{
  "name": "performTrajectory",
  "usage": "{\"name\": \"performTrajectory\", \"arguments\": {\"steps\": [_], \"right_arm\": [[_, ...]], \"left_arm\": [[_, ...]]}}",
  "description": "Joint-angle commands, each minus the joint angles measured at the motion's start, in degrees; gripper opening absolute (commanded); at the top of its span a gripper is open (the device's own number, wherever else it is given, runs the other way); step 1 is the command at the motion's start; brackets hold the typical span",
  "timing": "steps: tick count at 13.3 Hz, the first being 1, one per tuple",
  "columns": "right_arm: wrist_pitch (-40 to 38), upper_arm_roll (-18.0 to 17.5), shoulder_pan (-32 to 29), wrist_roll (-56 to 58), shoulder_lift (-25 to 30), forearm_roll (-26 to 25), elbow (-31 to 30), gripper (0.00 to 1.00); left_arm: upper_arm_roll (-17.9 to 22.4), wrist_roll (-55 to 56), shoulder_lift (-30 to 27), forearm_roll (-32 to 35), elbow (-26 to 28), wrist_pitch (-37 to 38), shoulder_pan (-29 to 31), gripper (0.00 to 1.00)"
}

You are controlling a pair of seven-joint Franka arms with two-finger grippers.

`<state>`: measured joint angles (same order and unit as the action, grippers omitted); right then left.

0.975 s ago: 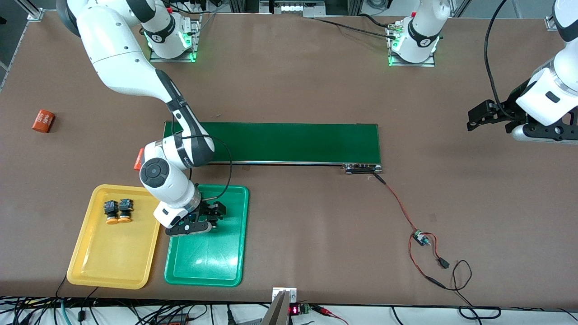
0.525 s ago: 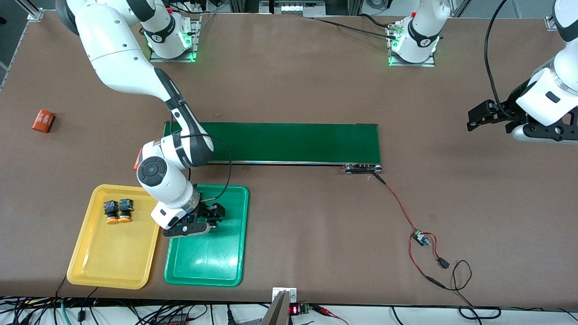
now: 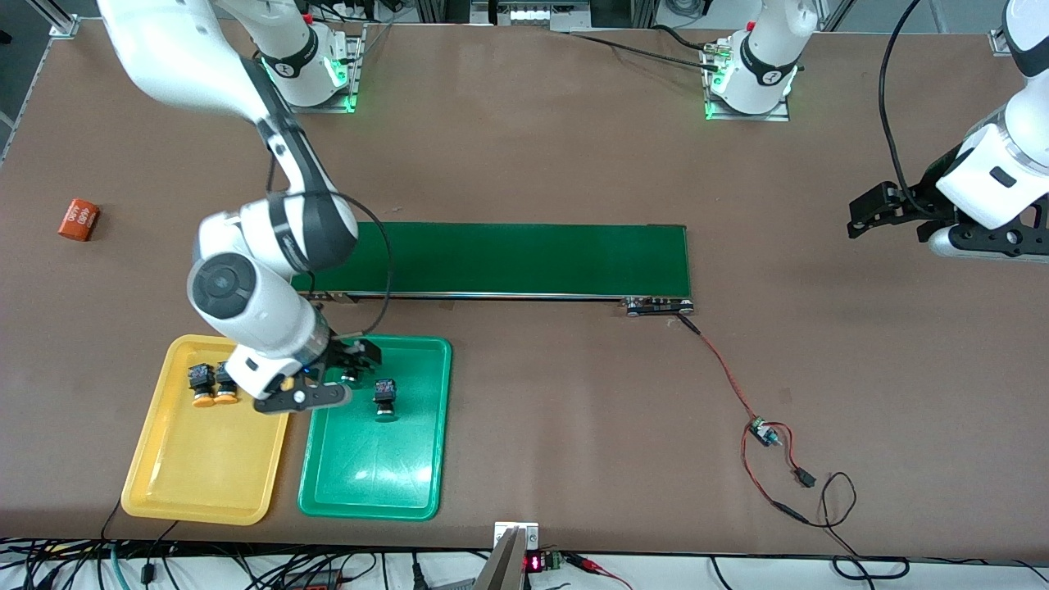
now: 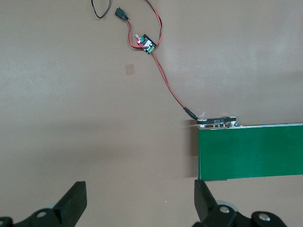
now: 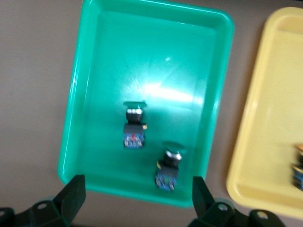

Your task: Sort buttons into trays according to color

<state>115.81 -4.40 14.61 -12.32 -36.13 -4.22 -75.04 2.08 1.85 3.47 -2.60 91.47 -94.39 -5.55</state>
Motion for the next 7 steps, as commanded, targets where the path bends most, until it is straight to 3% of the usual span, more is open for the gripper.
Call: {"name": "performTrajectory", "arguments": {"steps": [1, 7], "right_arm": [[-6.4, 0.4, -1.1, 1.2, 5.7, 0.7, -1.4, 1.00], [-17.4, 0.0, -7.1, 5.0, 19.8, 0.7, -7.7, 1.00]], "left_arm": [[-0.1, 0.3, 0.8, -0.8, -1.5, 0.4, 0.2, 1.00], [0.1, 0.3, 1.5, -0.9, -1.6, 0.4, 1.1, 1.00]]}}
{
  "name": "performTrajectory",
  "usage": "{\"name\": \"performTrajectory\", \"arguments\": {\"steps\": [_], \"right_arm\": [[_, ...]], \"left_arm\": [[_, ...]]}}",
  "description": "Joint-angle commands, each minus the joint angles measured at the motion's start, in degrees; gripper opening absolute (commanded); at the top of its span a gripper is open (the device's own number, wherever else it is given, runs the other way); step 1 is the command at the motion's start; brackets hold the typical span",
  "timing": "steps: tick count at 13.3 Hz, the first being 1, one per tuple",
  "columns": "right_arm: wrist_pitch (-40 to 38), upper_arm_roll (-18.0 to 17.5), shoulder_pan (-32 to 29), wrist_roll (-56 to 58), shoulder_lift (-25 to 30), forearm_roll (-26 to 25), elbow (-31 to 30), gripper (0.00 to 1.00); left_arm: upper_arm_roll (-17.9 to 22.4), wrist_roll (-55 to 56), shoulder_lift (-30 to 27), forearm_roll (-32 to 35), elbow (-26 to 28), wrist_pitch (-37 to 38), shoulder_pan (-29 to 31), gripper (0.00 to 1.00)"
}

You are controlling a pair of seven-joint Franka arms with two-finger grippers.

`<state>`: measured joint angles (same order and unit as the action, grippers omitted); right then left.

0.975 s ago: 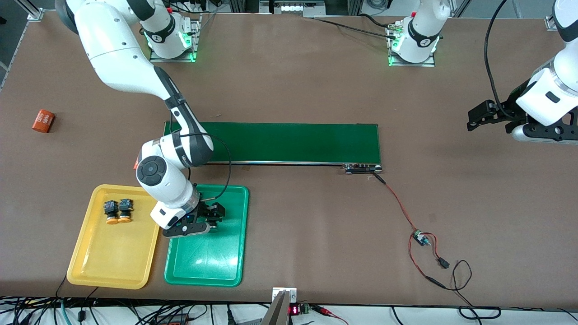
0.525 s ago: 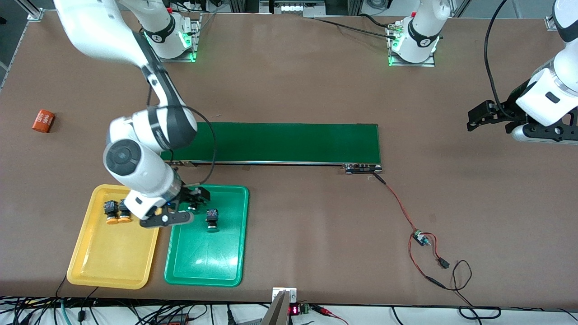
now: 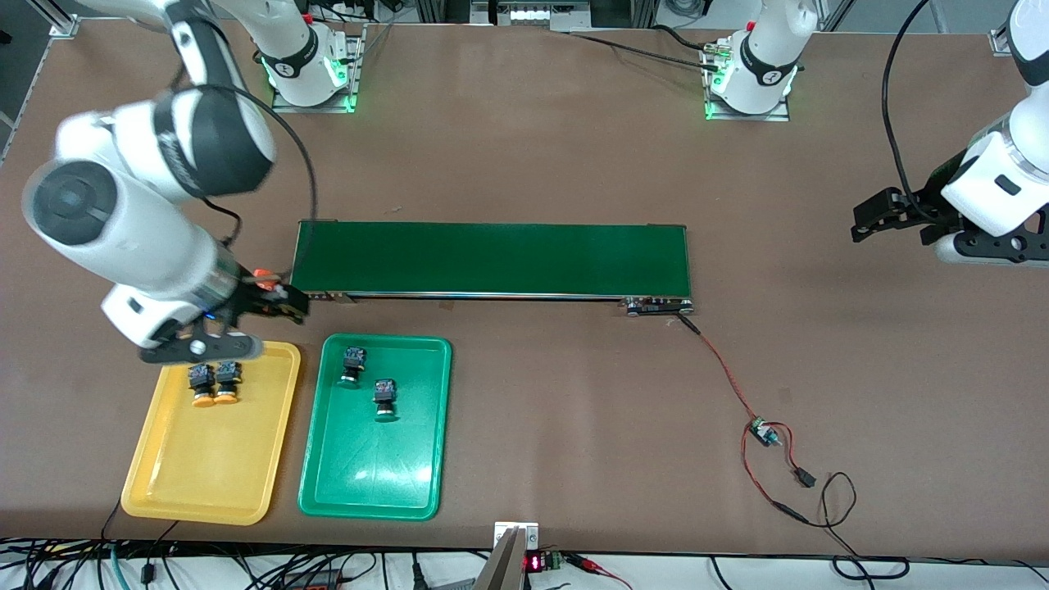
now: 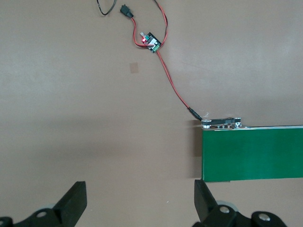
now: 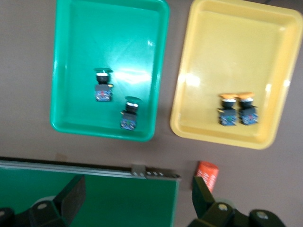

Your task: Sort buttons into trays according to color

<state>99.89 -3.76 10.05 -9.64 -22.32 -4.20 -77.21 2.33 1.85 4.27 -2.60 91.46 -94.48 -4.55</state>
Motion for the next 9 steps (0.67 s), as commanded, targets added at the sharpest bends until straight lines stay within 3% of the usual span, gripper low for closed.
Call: {"name": "performTrajectory", "arguments": {"steps": [1, 5, 9], "right_arm": [[-5.1, -0.7, -3.3, 2.5, 8.1, 0.7, -5.8, 1.00], [-15.6, -0.7, -7.1, 7.4, 15.7, 0.6, -6.3, 1.00], [-16.7, -0.9, -10.5, 10.5, 24.2, 0.6, -13.7, 1.00]], "left_arm": [[-0.3, 0.3, 0.7, -0.9, -1.6, 0.4, 0.1, 1.00], [-0.3, 0.3, 0.7, -0.9, -1.6, 0.4, 0.1, 1.00], [-0.3, 0.3, 0.7, -0.9, -1.6, 0.4, 0.1, 1.00]]}}
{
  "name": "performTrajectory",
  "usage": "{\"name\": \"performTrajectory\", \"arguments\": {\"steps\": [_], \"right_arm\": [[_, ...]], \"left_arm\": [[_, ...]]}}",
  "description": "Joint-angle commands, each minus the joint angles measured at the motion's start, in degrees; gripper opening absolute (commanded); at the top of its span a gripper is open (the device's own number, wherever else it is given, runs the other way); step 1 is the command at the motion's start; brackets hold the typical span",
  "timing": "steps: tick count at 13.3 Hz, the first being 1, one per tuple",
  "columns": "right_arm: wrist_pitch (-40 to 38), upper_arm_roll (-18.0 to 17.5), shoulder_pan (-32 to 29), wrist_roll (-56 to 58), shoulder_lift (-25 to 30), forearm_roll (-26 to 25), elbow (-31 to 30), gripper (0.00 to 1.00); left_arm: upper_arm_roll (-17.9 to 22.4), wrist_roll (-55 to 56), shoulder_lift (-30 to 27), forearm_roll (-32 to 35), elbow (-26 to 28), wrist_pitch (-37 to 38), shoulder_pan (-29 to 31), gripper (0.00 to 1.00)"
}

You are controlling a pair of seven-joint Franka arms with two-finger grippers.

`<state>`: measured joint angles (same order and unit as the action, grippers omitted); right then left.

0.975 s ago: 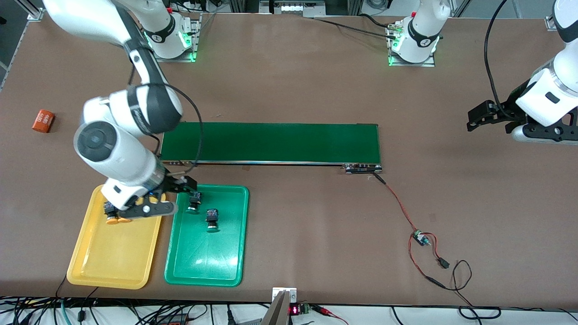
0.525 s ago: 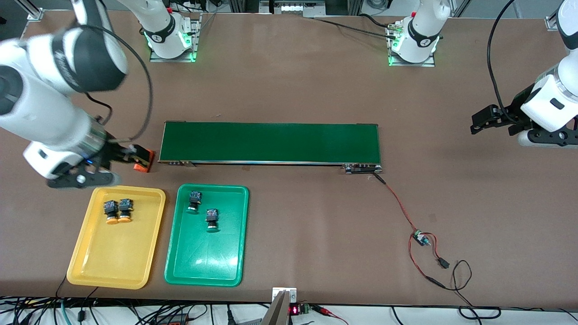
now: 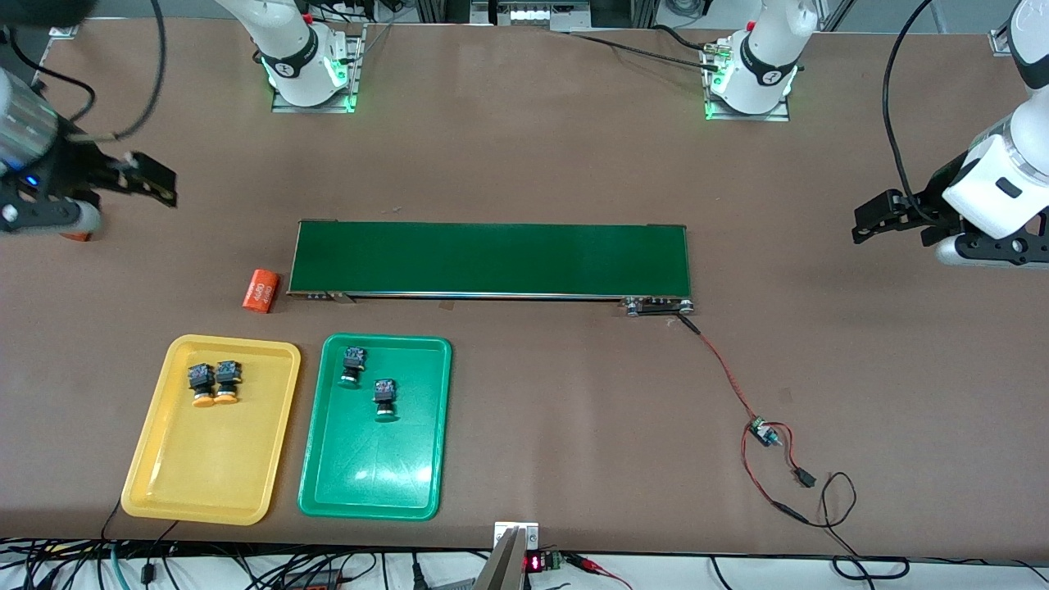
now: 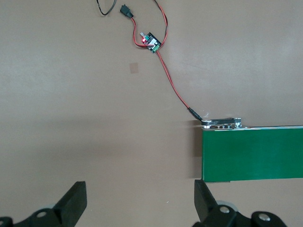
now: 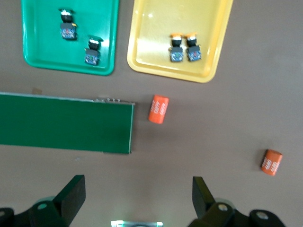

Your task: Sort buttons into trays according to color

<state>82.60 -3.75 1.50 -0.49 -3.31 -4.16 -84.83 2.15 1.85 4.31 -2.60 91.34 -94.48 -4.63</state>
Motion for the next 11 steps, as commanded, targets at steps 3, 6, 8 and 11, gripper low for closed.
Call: {"name": "performTrajectory", "arguments": {"steps": [3, 6, 8, 11], "right_arm": [[0.6, -1.0, -2.5, 2.5, 12.9, 0.6, -12.9, 1.00], [1.9, -0.9, -2.5, 2.4, 13.4, 0.6, -16.5, 1.00], [5.3, -0.7, -2.6, 1.7, 8.5, 0.6, -16.4, 1.00], [7.7, -0.7, -2.6, 1.6, 4.6, 0.6, -16.5, 1.00]], "left_arm": [[-0.1, 0.3, 0.6, -0.9, -1.4, 0.4, 0.1, 1.00], [-0.1, 0.3, 0.6, -0.9, -1.4, 0.4, 0.1, 1.00], [-0.1, 0.3, 0.6, -0.9, -1.4, 0.4, 0.1, 1.00], [-0.1, 0.3, 0.6, -0.9, -1.4, 0.5, 0.2, 1.00]]}}
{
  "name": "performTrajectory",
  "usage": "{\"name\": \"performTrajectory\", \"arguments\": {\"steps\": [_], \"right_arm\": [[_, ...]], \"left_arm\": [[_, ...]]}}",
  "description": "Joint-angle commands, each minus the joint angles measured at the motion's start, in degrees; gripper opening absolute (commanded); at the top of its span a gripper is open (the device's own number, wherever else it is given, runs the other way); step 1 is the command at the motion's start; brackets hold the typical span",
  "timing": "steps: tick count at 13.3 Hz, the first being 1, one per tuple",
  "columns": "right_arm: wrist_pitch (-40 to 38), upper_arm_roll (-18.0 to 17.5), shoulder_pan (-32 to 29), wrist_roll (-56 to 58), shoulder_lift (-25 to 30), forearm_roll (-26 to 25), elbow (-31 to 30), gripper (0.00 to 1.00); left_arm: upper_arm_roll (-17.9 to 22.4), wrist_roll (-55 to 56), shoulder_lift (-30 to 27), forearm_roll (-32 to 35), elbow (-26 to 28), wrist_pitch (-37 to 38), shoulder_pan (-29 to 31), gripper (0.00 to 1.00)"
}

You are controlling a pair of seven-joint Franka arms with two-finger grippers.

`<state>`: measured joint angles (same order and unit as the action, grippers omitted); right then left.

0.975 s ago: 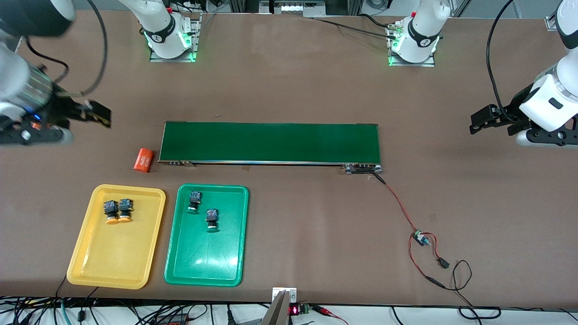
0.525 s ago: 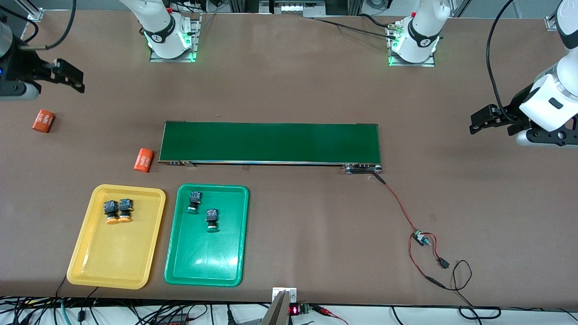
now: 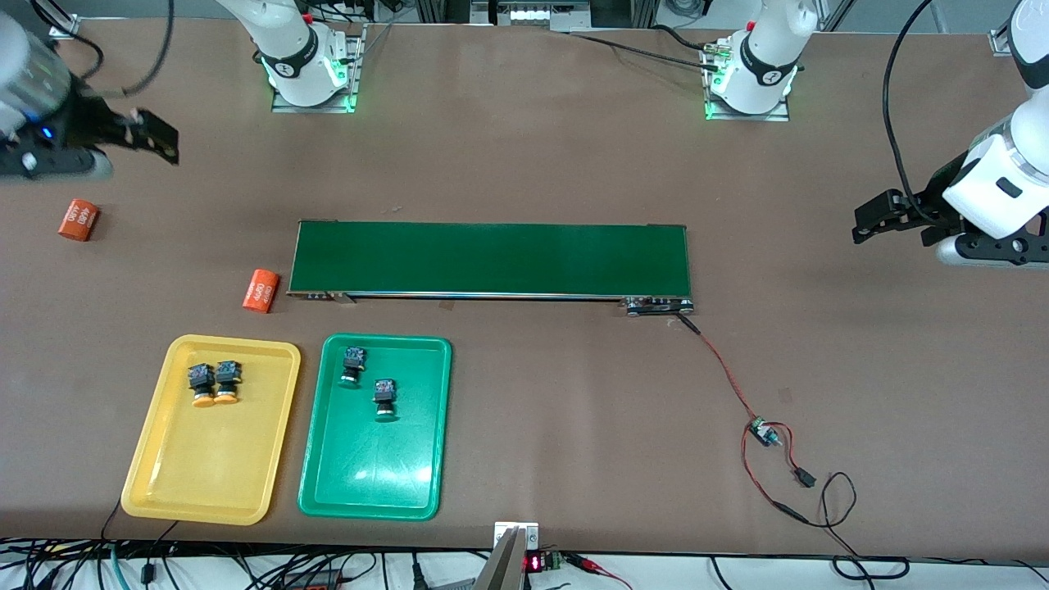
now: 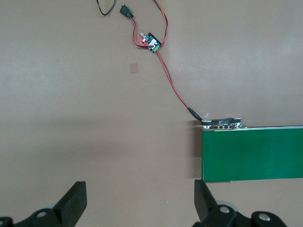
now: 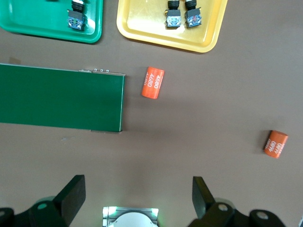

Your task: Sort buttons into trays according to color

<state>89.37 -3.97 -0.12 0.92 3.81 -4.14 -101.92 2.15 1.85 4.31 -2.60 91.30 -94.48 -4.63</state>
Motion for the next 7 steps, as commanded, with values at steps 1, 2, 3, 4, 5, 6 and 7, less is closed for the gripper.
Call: {"name": "performTrajectory", "arguments": {"steps": [1, 2, 3, 4, 5, 6, 7], "right_arm": [[1.5, -0.6, -0.9, 0.2, -2.8, 0.6, 0.6, 1.00], [1.6, -0.6, -0.8, 0.2, -2.8, 0.6, 0.7, 1.00], [1.3, -0.6, -0.7, 0.2, -2.7, 0.6, 0.7, 1.00], [0.9, -0.6, -0.4, 0.2, -2.5, 0.6, 0.6, 1.00], [0.9, -0.5, -0.1, 0.1, -2.3, 0.6, 0.6, 1.00], [0.8, -0.3, 0.4, -0.7, -2.2, 0.5, 0.7, 1.00], [0.8, -0.2, 0.6, -3.2, -2.3, 0.4, 0.8, 1.00]], "left_arm": [[-0.1, 0.3, 0.6, -0.9, -1.4, 0.5, 0.1, 1.00], [-0.1, 0.3, 0.7, -0.9, -1.4, 0.5, 0.1, 1.00], [-0.1, 0.3, 0.6, -0.9, -1.4, 0.5, 0.2, 1.00], [-0.1, 0.3, 0.6, -0.9, -1.4, 0.5, 0.1, 1.00], [-0.2, 0.3, 0.5, -0.9, -1.4, 0.9, 0.1, 1.00], [-0.2, 0.3, 0.4, -0.9, -1.4, 1.0, 0.0, 1.00], [-0.2, 0.3, 0.4, -0.9, -1.4, 1.0, 0.0, 1.00]]}}
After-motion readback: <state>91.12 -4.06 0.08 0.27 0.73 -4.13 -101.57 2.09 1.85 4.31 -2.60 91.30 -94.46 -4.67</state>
